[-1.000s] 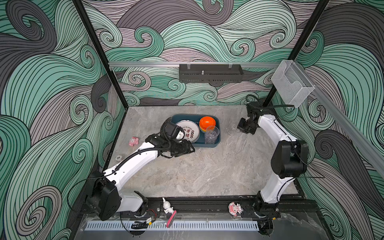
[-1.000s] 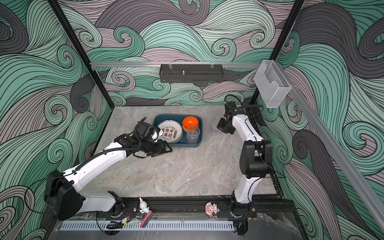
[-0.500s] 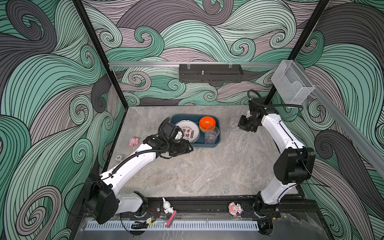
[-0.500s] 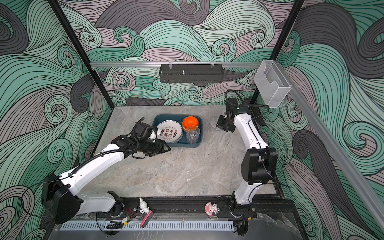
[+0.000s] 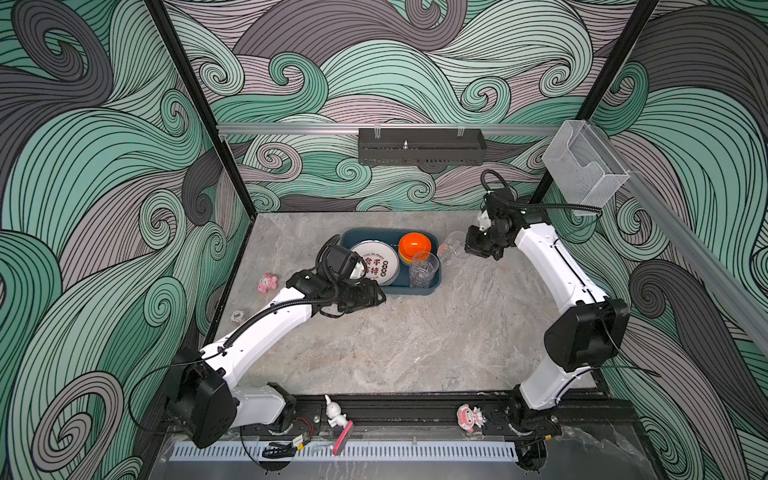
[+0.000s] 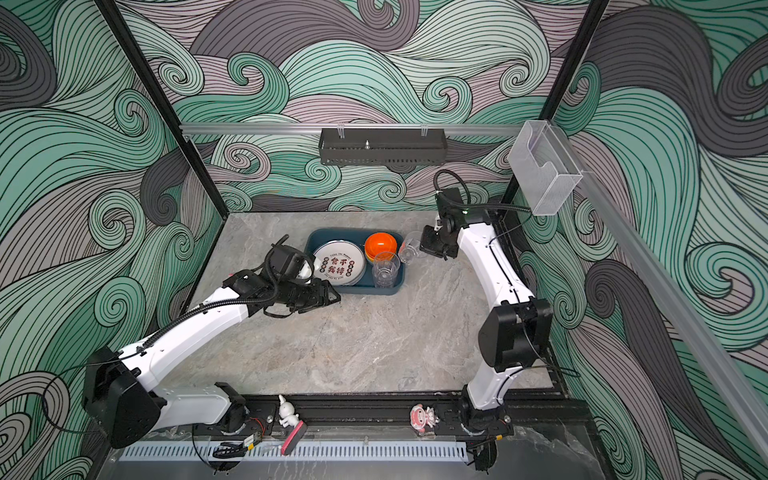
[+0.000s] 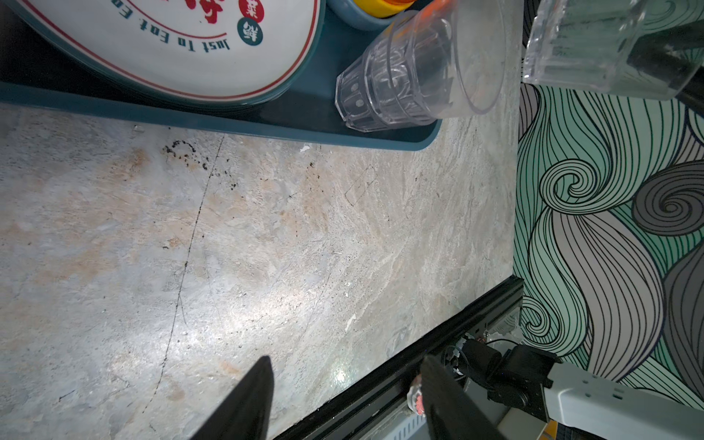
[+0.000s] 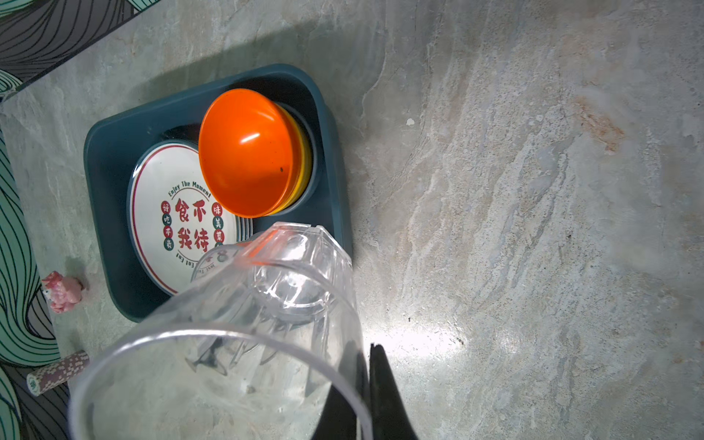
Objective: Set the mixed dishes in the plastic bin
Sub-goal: 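Lower the third cup onto the stacked cups in the bin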
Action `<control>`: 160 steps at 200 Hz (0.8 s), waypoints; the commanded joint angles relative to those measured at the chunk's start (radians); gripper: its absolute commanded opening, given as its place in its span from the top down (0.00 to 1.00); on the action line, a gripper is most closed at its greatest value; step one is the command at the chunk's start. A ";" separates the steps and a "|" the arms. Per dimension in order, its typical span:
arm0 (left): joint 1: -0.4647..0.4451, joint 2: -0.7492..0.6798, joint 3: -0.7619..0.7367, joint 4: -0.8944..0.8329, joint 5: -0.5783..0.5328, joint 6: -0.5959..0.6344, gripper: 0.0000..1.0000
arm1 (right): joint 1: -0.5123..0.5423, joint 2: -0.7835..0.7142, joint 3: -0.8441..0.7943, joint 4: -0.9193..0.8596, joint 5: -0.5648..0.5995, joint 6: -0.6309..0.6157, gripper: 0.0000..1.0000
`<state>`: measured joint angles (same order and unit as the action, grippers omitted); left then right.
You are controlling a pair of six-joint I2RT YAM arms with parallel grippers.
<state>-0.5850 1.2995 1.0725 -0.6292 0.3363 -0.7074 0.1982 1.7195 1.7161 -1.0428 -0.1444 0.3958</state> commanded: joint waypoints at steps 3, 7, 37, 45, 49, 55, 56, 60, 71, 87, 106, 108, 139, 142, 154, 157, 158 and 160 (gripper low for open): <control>-0.002 -0.019 -0.008 -0.013 -0.019 -0.007 0.36 | 0.023 -0.011 0.046 -0.024 -0.025 -0.019 1.00; -0.002 -0.019 -0.008 -0.013 -0.018 -0.008 0.36 | 0.027 -0.010 0.050 -0.026 -0.024 -0.019 1.00; -0.002 -0.020 -0.008 -0.010 -0.016 -0.008 0.36 | 0.051 0.008 0.082 -0.045 -0.024 -0.028 1.00; -0.001 -0.019 -0.009 -0.009 -0.016 -0.008 0.36 | 0.056 0.014 0.090 -0.047 -0.029 -0.030 1.00; -0.002 -0.020 -0.010 -0.008 -0.016 -0.009 0.36 | 0.060 0.019 0.095 -0.050 -0.029 -0.033 1.00; -0.003 -0.019 -0.009 -0.009 -0.016 -0.009 0.36 | 0.065 0.024 0.102 -0.055 -0.031 -0.035 1.00; -0.002 -0.019 -0.010 -0.009 -0.016 -0.009 0.36 | 0.065 0.024 0.103 -0.057 -0.030 -0.035 1.00; -0.001 -0.018 -0.011 -0.009 -0.014 -0.009 0.36 | 0.068 0.030 0.108 -0.060 -0.030 -0.037 1.00; -0.001 -0.016 -0.011 -0.007 -0.011 -0.010 0.36 | 0.077 0.040 0.122 -0.067 -0.031 -0.040 1.00; -0.002 -0.014 -0.011 -0.007 -0.010 -0.010 0.36 | 0.091 0.055 0.142 -0.077 -0.029 -0.044 1.00; -0.001 -0.015 -0.011 -0.007 -0.008 -0.010 0.37 | 0.104 0.074 0.167 -0.090 -0.027 -0.050 1.00; -0.001 -0.016 -0.011 -0.007 -0.008 -0.010 0.37 | 0.105 0.077 0.169 -0.089 -0.027 -0.050 1.00; -0.001 -0.016 -0.014 -0.007 -0.009 -0.009 0.37 | 0.125 0.100 0.194 -0.104 -0.021 -0.058 1.00; -0.001 -0.016 -0.014 -0.009 -0.010 -0.008 0.37 | 0.127 0.102 0.195 -0.106 -0.021 -0.059 1.00; -0.001 -0.018 -0.016 -0.008 -0.010 -0.009 0.37 | 0.130 0.110 0.204 -0.110 -0.020 -0.058 1.00; -0.001 -0.017 -0.016 -0.009 -0.010 -0.009 0.37 | 0.132 0.112 0.207 -0.111 -0.018 -0.059 1.00; -0.001 -0.018 -0.016 -0.009 -0.010 -0.009 0.37 | 0.132 0.113 0.207 -0.112 -0.018 -0.059 1.00; -0.001 -0.017 -0.017 -0.009 -0.010 -0.009 0.37 | 0.133 0.114 0.207 -0.113 -0.018 -0.060 1.00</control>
<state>-0.5850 1.2995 1.0588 -0.6304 0.3363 -0.7101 0.3199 1.8214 1.8832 -1.1324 -0.1589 0.3485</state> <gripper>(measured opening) 0.632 0.077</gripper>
